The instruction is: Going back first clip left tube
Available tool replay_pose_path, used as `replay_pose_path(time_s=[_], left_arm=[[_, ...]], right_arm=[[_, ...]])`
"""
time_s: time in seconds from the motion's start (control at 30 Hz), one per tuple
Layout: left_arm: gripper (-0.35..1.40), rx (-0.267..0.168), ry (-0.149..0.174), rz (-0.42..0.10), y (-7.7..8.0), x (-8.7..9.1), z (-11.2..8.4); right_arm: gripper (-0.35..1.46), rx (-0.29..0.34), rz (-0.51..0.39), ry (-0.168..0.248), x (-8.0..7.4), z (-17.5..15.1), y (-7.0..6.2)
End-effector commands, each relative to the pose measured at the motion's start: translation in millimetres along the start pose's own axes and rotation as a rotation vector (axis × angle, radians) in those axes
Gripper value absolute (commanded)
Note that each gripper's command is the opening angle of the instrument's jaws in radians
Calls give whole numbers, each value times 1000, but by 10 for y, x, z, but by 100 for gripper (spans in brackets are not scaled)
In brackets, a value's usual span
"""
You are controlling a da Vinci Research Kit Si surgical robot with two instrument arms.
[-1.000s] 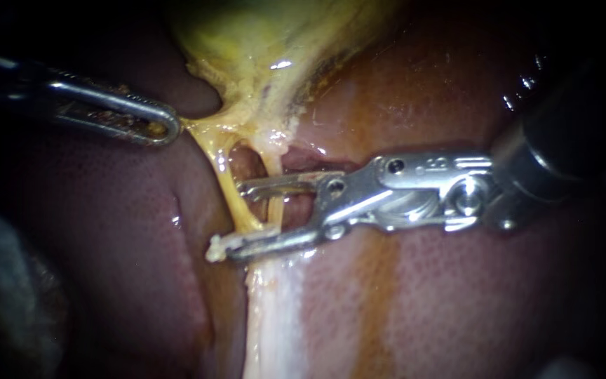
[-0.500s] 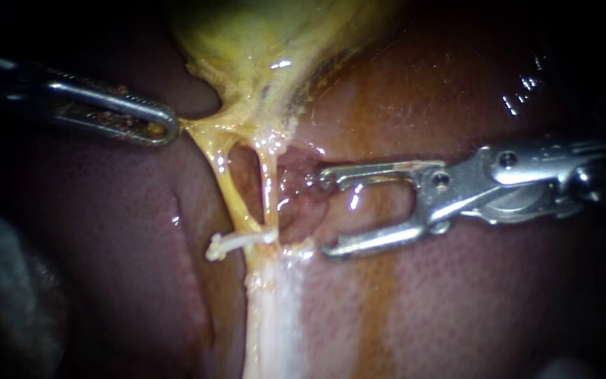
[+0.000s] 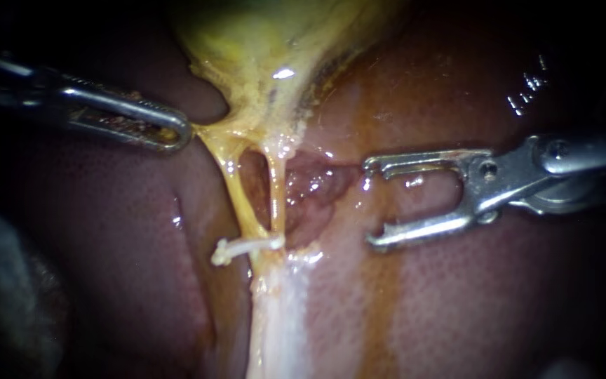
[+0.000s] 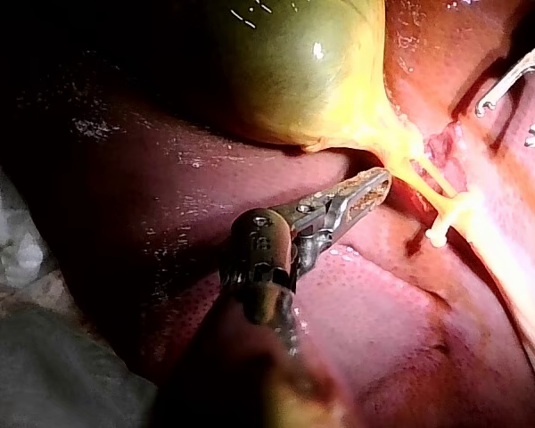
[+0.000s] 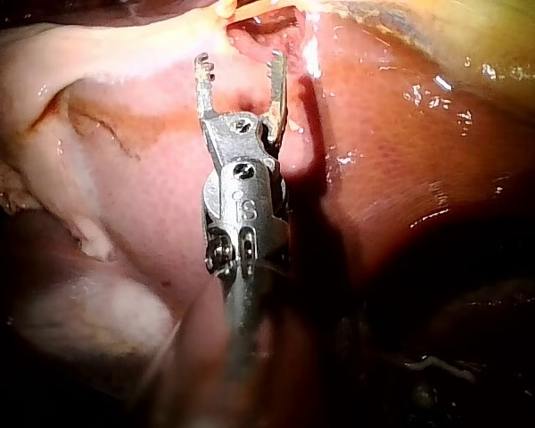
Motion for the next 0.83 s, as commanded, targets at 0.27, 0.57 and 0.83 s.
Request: replay_pose_path(time_s=[0.27,0.57,0.83], left_arm=[[-35,-12,-11,3,-7,-10,42],[-35,-19,-30,-6,-14,-26,67],[-35,-23,-31,-7,-14,-24,62]], right_arm=[[50,-8,3,1,-3,-6,-3],[50,-8,2,1,-2,-6,-6],[50,-8,2,1,-2,-6,-7]])
